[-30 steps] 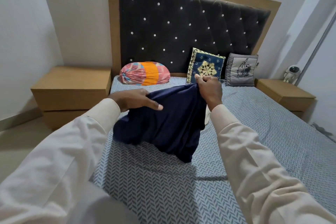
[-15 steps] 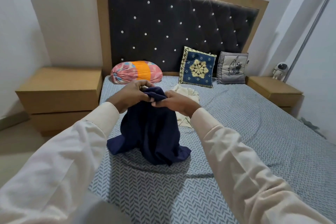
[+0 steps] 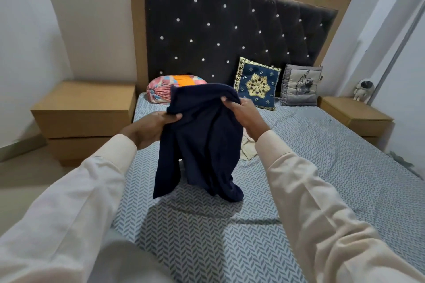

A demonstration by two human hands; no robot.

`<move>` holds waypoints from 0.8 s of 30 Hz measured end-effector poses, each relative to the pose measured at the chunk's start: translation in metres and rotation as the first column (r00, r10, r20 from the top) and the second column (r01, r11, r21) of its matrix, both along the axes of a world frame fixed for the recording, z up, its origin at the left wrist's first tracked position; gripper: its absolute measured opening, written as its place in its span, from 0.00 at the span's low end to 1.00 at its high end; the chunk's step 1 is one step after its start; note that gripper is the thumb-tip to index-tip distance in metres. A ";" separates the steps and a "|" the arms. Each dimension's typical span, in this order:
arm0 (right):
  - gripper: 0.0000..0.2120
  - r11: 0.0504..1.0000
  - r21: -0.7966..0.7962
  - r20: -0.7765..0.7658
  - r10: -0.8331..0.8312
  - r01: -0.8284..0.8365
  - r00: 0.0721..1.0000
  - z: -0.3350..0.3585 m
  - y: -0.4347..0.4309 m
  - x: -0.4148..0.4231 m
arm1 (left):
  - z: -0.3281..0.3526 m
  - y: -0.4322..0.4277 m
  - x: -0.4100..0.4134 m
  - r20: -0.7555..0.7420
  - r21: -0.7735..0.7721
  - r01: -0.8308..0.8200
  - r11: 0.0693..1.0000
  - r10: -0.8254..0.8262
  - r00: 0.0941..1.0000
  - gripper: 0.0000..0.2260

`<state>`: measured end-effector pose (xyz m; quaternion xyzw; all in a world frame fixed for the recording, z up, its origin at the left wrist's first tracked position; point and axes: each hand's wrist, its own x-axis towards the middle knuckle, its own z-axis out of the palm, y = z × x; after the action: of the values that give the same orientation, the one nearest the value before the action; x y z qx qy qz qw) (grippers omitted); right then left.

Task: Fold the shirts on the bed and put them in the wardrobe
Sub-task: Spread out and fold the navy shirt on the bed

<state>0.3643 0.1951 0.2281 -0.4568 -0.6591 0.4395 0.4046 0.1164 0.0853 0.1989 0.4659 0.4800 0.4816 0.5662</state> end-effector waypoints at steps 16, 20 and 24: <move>0.36 0.679 -0.245 0.332 0.729 -0.692 0.598 -0.019 -0.029 -0.062 | -0.008 -0.008 0.028 -0.551 -0.021 0.124 0.992 -0.115 0.826 0.10; 0.27 0.631 -0.357 0.397 0.770 -0.689 0.499 -0.023 -0.022 -0.067 | -0.011 -0.012 0.017 -0.551 -0.040 0.158 0.987 -0.154 0.820 0.11; 0.07 0.712 -0.339 0.480 0.693 -0.615 0.538 -0.023 -0.017 -0.066 | -0.008 -0.016 0.006 -0.482 -0.013 0.161 0.987 -0.148 0.863 0.08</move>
<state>0.2987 0.1782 0.2049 -0.3120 -0.8410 0.4402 -0.0392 0.1221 0.0697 0.1910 0.6157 0.5602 0.3101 0.4593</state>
